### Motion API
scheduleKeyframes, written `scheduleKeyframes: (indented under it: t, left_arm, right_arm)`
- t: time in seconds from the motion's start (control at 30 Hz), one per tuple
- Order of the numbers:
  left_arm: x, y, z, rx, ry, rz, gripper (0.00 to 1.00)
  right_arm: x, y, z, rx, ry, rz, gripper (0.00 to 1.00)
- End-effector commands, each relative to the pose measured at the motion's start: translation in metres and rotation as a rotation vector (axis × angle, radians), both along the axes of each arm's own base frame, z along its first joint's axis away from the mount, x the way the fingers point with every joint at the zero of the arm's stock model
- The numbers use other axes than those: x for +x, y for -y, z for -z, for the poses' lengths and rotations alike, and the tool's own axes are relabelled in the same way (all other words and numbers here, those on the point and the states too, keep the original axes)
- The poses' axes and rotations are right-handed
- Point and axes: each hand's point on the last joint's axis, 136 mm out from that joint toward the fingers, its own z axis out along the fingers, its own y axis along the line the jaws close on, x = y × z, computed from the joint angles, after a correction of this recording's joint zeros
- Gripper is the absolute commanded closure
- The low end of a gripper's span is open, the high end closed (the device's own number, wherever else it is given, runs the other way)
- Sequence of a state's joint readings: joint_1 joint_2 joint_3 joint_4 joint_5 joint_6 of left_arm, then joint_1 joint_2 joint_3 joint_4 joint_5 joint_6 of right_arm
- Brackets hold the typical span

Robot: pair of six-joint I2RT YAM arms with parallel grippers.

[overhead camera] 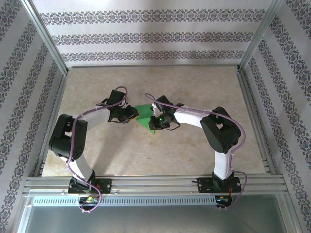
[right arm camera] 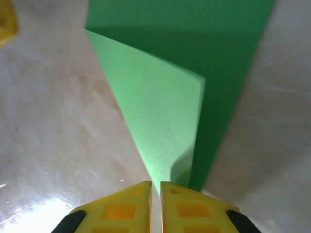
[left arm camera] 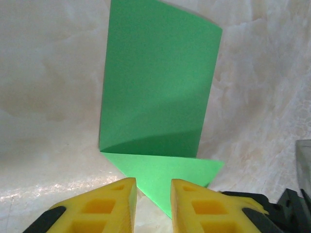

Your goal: Fold a paper plane with a square sheet of paper (pick it up from the middle)

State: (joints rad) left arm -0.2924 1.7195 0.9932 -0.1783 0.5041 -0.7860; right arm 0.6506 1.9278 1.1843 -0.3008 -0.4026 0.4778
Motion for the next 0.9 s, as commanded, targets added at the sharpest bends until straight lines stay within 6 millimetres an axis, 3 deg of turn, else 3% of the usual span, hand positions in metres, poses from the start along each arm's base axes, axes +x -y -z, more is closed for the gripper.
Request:
scheduleKeyframes:
  t: [0.0,0.2,0.4,0.87]
  left_arm:
    - [0.002,0.005,0.002,-0.053,-0.002,-0.011,0.74]
    - [0.0,0.032,0.006,-0.108,-0.002,0.051,0.78]
    - [0.001,0.04,0.02,-0.097,-0.015,0.078,0.8]
    - [-0.003,-0.011,0.065,0.192,-0.085,0.051,0.81]
  right_arm:
    - [0.001,0.006,0.011,-0.055,-0.028,0.031,0.85]
    - [-0.004,0.013,0.025,-0.093,-0.075,0.038,0.85]
    - [-0.009,0.02,0.032,-0.128,-0.104,0.04,0.85]
    - [-0.018,0.034,0.042,-0.197,-0.131,0.038,0.85]
